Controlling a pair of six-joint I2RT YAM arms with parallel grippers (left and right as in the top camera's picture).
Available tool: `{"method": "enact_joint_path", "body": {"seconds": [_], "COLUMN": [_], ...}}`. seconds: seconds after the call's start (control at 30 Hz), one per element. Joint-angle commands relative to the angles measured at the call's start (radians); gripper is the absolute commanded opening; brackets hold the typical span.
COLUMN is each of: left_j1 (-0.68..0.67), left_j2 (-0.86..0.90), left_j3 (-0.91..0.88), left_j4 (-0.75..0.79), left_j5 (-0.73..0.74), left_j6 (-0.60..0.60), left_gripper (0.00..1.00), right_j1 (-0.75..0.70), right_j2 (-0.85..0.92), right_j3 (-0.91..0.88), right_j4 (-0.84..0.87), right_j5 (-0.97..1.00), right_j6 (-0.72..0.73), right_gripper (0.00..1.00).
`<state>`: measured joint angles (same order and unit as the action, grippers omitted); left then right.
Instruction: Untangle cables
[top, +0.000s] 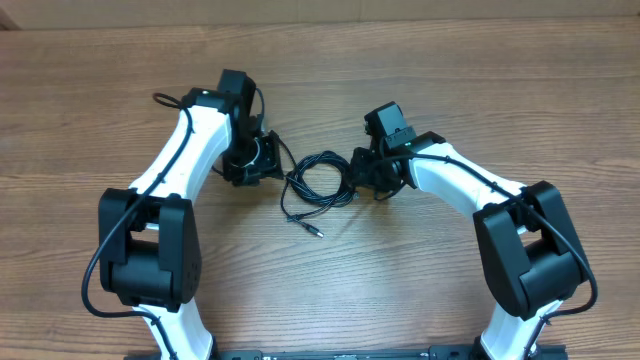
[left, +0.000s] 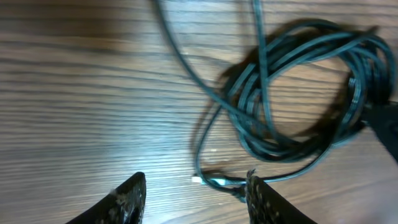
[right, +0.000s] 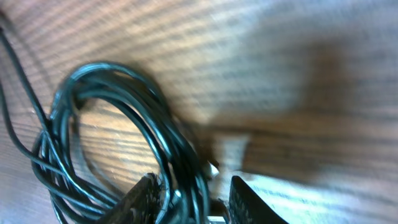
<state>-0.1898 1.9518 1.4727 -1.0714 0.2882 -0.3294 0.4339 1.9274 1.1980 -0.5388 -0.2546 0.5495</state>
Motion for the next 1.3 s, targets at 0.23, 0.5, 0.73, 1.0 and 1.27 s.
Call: {"method": "enact_joint_path", "body": {"seconds": [0.23,0.5,0.73,1.0,1.27], "left_j1": [-0.121,-0.159,-0.159,-0.157,-0.157], "left_j2": [0.006,0.006,0.006,0.006,0.006], "left_j3": [-0.166,-0.219,-0.221,-0.221,-0.221], "left_j4": [0.220,0.334,0.403,0.418,0.448], "left_j5": [0.026,-0.037,-0.092,-0.261,-0.224], "left_j6": [-0.163,-0.271,-0.269,-0.235,-0.076], "left_gripper": [0.51,0.27,0.13,0.06,0.06], "right_j1": [-0.008,-0.008,-0.008,-0.008,0.004], "right_j2": [0.002,0.002,0.005,0.005,0.005], "right_j3": [0.017,0.014,-0.002,-0.002,-0.002], "right_j4": [-0.070,-0.070,-0.033,0.018,0.021], "right_j5": [-0.027,-0.106,-0.011,-0.008,-0.009], "right_j6": [0.004,0.004,0.004,0.004,0.130], "right_gripper": [0.35,0.35,0.35,0.34,0.28]}}
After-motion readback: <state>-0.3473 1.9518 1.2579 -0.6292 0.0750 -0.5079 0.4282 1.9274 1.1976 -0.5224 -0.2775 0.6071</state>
